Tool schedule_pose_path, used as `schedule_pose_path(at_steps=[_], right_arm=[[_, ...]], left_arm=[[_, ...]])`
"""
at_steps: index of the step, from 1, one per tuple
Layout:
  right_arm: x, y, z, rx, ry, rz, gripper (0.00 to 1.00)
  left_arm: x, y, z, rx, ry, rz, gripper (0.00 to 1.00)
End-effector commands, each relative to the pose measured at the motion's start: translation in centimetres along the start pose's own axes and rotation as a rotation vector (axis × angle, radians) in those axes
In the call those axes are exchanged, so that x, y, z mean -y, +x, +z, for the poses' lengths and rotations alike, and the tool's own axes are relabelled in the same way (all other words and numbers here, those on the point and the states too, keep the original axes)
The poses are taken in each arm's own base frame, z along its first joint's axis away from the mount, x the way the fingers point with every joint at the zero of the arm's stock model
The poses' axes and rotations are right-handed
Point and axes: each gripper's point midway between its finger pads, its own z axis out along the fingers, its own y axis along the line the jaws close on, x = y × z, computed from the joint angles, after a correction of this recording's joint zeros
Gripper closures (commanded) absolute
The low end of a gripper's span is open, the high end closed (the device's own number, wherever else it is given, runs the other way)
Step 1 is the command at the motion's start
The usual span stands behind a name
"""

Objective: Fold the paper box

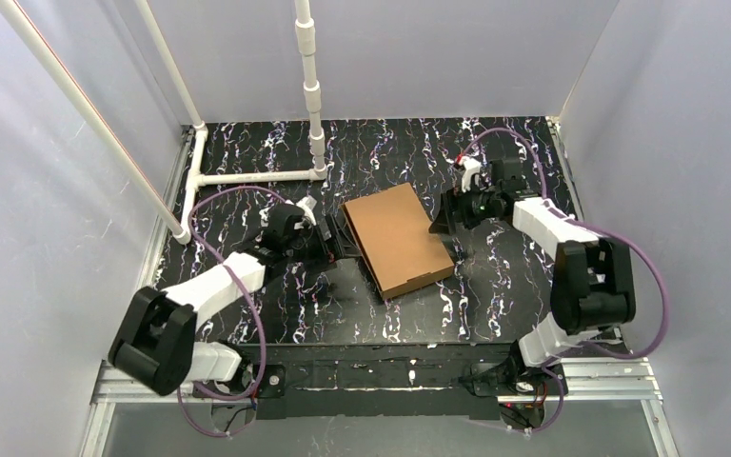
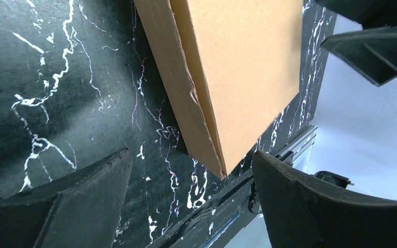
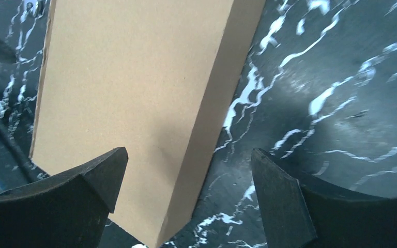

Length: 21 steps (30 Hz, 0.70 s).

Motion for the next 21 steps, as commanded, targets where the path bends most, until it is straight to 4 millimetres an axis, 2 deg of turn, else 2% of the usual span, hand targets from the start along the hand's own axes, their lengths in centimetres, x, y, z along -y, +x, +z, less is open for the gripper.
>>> schedule_pose_path(at_steps=[1,8,11,13,15,16,18,21], right_arm=[[-1.6,0.4,1.5,0.01,-0.146,0.098,0.02],[-0.7,2.0,3.0,-0.03,-0.149,0.142,0.04],[-0.8,2.1,3.2,-0.032,-0.167,0.151,0.06],[-0.7,2.1,3.3,-0.031,-0.162,0.15,0.06],[-0.5,2.0,3.3,-0.029,-0.15,0.146,0.06],[-0.3,1.8,3.3,-0.028,-0.142,0.144,0.07],[0.5,1.3,3.4,-0.03,-0.104,0.132,0.08],[1.7,0.3,3.7,-0.036,-0.063,0.111,0.1]], left_arm=[[2.8,-1.3,1.9,-0.009,0.081,0.006,0.15],[1.7,-2.3,6.0,-0.046,0.006,-0.042,0.15],[1.5,-3.1,6.7,-0.027,-0.017,-0.043,0.17],[0.6,-4.0,6.6,-0.003,-0.067,-0.046,0.17],[-0.5,-6.0,5.9,0.035,-0.163,-0.039,0.17],[-1.3,-6.9,5.4,0.047,-0.209,-0.043,0.2],[-2.2,-9.0,4.6,0.076,-0.258,-0.057,0.32],[-2.4,-11.2,4.1,0.078,-0.267,-0.059,0.41]])
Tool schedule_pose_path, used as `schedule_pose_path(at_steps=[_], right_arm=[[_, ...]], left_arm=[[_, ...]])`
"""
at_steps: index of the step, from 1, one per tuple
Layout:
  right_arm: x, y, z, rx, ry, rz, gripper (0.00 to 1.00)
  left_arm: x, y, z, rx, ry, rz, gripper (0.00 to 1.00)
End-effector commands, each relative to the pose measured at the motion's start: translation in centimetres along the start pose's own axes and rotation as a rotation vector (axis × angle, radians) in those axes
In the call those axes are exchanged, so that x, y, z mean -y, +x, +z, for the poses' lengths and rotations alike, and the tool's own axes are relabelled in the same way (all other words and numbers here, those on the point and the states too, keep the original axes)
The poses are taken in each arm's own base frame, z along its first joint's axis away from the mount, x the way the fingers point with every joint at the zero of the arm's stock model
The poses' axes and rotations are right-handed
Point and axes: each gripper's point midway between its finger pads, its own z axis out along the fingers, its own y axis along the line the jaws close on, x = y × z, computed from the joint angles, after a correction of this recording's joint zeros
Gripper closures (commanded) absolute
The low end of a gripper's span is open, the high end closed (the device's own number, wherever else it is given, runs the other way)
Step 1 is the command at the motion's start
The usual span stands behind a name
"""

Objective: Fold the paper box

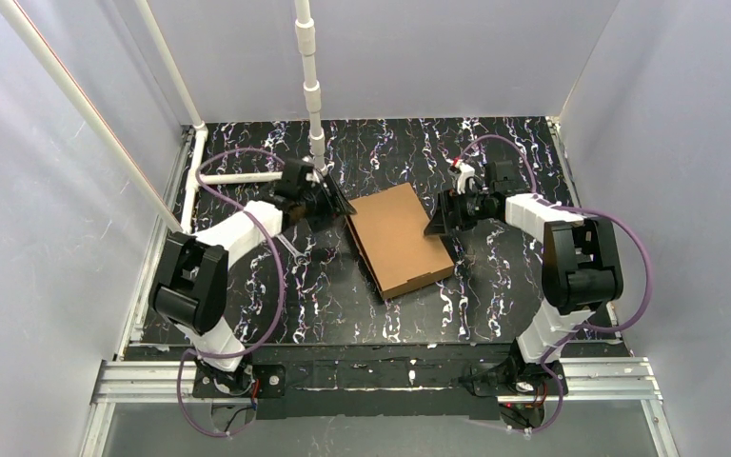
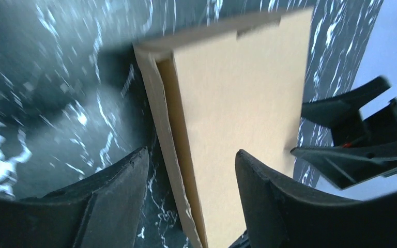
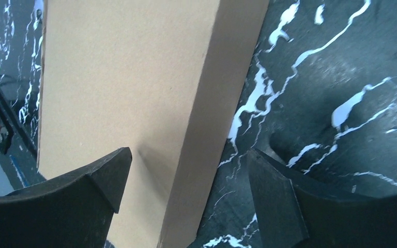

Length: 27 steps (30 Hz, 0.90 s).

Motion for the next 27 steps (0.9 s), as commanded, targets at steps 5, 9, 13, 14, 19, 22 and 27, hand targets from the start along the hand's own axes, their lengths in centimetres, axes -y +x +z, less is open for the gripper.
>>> schedule_pose_path(at_steps=[5,9,13,14,19,22,27], right_arm=[[2.0,-3.8,1.4,0.01,0.045,-0.053,0.09],[2.3,-4.2,2.1,-0.003,0.043,-0.046,0.09],[2.1,-4.0,2.7,-0.016,0.04,-0.049,0.09],[2.1,-3.8,2.9,-0.023,0.04,-0.05,0.09],[1.4,-3.0,4.0,-0.061,0.029,-0.069,0.13],[0.9,-2.5,4.5,-0.084,0.018,-0.081,0.19],[0.8,-2.3,4.5,-0.093,0.019,-0.091,0.24]], left_arm=[[-1.1,-3.9,0.7,-0.057,-0.058,0.031,0.4],[-0.6,-3.8,2.4,-0.1,-0.018,0.015,0.36],[0.0,-4.0,3.3,-0.103,0.011,-0.009,0.37],[0.1,-4.1,3.4,-0.106,0.019,-0.012,0.38],[0.8,-4.3,4.0,-0.114,0.044,-0.026,0.47],[1.6,-3.7,4.4,-0.136,0.07,-0.03,0.69],[2.0,-2.6,4.4,-0.146,0.088,-0.031,0.94]])
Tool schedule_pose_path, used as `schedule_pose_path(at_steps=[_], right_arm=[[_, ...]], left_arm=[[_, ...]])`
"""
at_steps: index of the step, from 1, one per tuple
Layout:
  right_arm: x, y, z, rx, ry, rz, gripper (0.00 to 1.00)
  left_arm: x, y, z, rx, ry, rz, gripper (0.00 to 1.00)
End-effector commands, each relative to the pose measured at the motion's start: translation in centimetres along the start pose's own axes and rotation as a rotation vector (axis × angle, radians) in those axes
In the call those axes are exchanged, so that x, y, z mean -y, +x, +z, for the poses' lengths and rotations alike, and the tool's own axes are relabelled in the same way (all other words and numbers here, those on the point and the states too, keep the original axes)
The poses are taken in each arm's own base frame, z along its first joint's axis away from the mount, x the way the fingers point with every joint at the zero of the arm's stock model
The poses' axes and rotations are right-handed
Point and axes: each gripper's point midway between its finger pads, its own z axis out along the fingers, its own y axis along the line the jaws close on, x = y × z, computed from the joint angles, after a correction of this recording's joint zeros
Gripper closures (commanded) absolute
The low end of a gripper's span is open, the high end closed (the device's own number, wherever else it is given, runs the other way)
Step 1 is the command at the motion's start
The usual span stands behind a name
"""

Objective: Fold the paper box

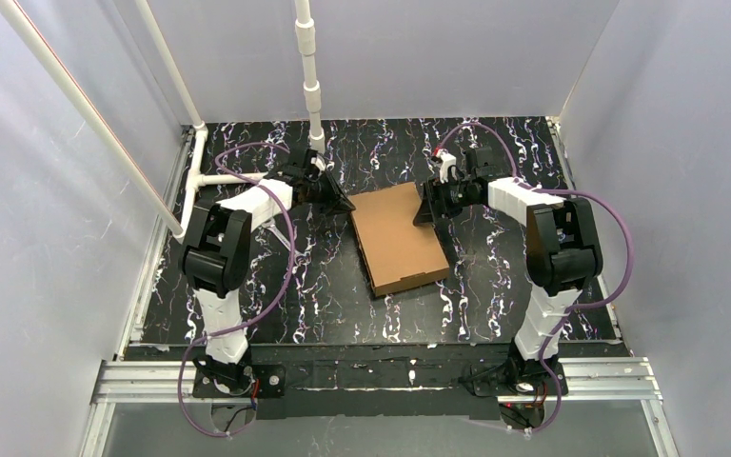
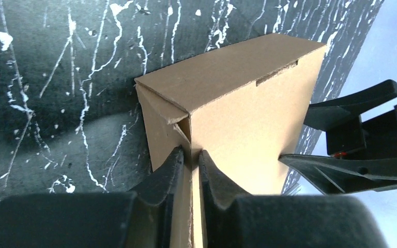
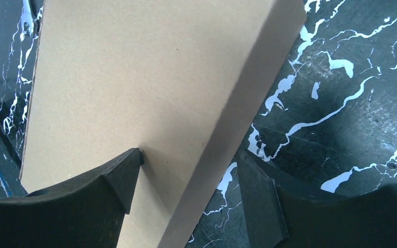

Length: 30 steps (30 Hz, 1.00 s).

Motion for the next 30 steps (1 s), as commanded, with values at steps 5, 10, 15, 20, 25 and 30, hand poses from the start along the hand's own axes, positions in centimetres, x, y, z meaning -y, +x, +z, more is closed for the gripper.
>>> schedule_pose_path(at_steps=[5,10,15,20,25,30], right_arm=[[0.4,0.9,0.4,-0.048,0.031,-0.031,0.23],[1.1,0.4,-0.5,-0.031,0.067,-0.041,0.2],[1.4,0.4,-0.7,-0.035,0.074,-0.063,0.2],[1.2,0.1,-0.9,-0.031,0.066,-0.082,0.19],[1.5,0.0,-0.3,-0.044,0.083,-0.086,0.22],[1.7,0.1,0.5,-0.07,0.107,-0.111,0.3]], left_arm=[[1.8,2.3,-1.0,-0.034,0.059,0.044,0.84],[1.3,1.9,-3.8,0.047,0.017,0.1,0.62],[-0.5,0.1,-6.7,0.185,-0.034,0.082,0.6],[-3.3,-0.7,-7.5,0.274,-0.117,0.025,0.82],[-4.4,-1.3,-4.4,0.159,-0.18,0.012,1.0],[-5.7,-1.9,-1.9,0.1,-0.244,-0.013,1.0]])
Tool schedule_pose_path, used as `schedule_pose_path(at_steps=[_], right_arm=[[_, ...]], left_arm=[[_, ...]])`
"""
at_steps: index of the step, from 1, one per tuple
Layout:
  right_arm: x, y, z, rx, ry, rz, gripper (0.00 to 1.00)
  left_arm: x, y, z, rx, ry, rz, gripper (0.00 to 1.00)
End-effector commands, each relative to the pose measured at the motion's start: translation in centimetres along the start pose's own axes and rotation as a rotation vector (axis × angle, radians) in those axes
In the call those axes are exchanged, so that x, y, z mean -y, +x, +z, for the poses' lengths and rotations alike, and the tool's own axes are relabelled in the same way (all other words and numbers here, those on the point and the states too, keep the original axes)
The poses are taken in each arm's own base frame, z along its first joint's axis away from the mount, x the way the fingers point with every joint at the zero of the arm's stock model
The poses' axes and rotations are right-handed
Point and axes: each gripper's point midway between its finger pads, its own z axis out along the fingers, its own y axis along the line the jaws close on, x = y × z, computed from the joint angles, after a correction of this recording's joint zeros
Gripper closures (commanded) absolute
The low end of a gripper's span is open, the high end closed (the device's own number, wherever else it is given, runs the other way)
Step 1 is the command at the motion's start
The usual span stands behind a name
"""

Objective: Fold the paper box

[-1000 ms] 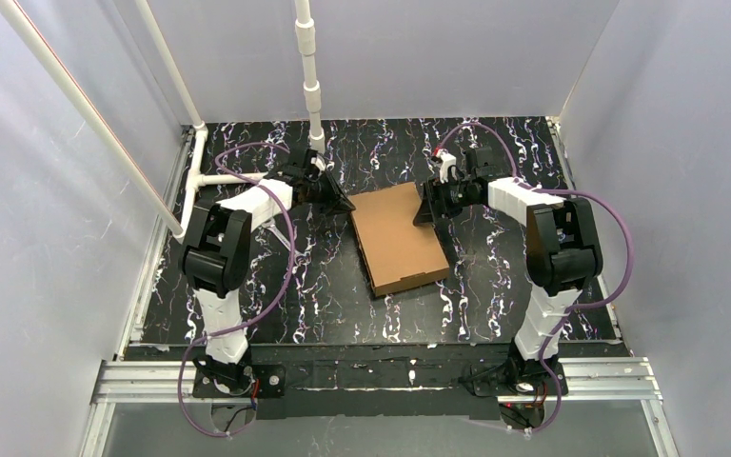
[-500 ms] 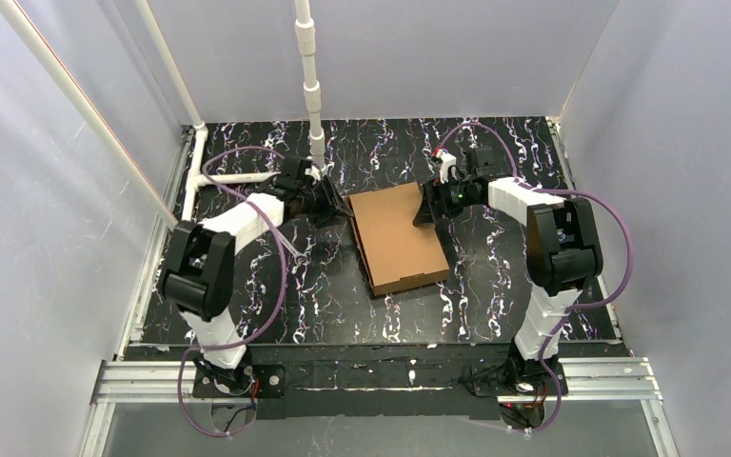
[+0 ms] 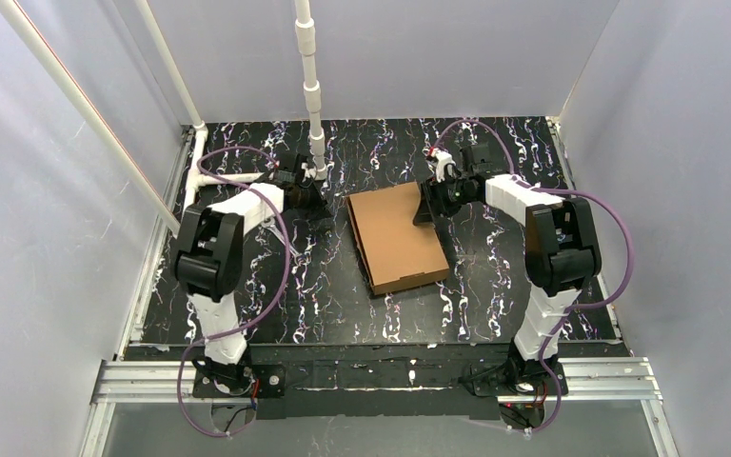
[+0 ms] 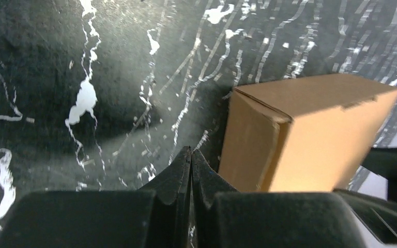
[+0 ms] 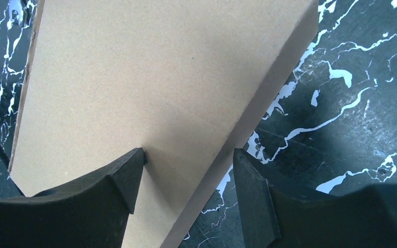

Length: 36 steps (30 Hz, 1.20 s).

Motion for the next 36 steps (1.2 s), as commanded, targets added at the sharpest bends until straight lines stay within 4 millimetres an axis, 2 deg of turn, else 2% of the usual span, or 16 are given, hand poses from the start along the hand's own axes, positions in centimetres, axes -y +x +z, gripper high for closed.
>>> schedule_pose_path(at_steps=[1,4,8,10,13,15,17,19,21,24,28,32,36], right_arm=[[1.6,0.5,0.8,-0.056,0.085,-0.054,0.31],[1.0,0.6,1.4,-0.078,0.068,-0.081,0.34],[-0.8,1.1,2.5,-0.12,0.033,-0.149,0.36],[-2.1,1.4,3.3,-0.147,0.01,-0.192,0.36],[-3.5,1.9,4.1,-0.178,-0.023,-0.234,0.36],[-3.7,1.8,4.3,-0.177,-0.03,-0.232,0.37],[-3.2,1.6,4.2,-0.172,0.001,-0.22,0.37],[-2.6,1.7,4.1,-0.171,0.031,-0.208,0.36],[-2.0,1.8,3.9,-0.177,0.055,-0.2,0.36],[-1.0,1.9,3.5,-0.179,0.092,-0.187,0.36],[-0.6,2.1,3.4,-0.186,0.102,-0.182,0.36],[-0.7,2.1,3.5,-0.186,0.095,-0.183,0.36],[-1.0,2.3,3.5,-0.19,0.082,-0.183,0.36]], left_arm=[[-0.9,0.1,1.1,-0.053,-0.074,0.003,1.0],[-0.7,0.2,1.8,-0.063,-0.072,0.002,1.0],[-0.2,0.0,2.2,-0.065,-0.066,0.029,1.0],[0.7,-0.4,2.4,-0.063,-0.043,0.063,1.0],[3.6,0.3,2.8,-0.105,0.053,0.163,1.0],[5.3,1.5,2.9,-0.148,0.123,0.182,1.0],[5.5,2.4,2.7,-0.151,0.142,0.165,1.0],[4.4,2.4,2.3,-0.119,0.092,0.144,1.0],[2.2,2.1,1.2,-0.088,-0.02,0.164,1.0],[-1.3,0.5,-1.3,-0.015,-0.159,0.148,1.0],[-4.7,-1.2,-3.5,0.042,-0.201,0.064,1.0],[-5.4,-1.3,-3.5,0.012,-0.197,0.058,1.0],[-3.8,-0.8,-1.8,-0.057,-0.117,0.063,1.0]])
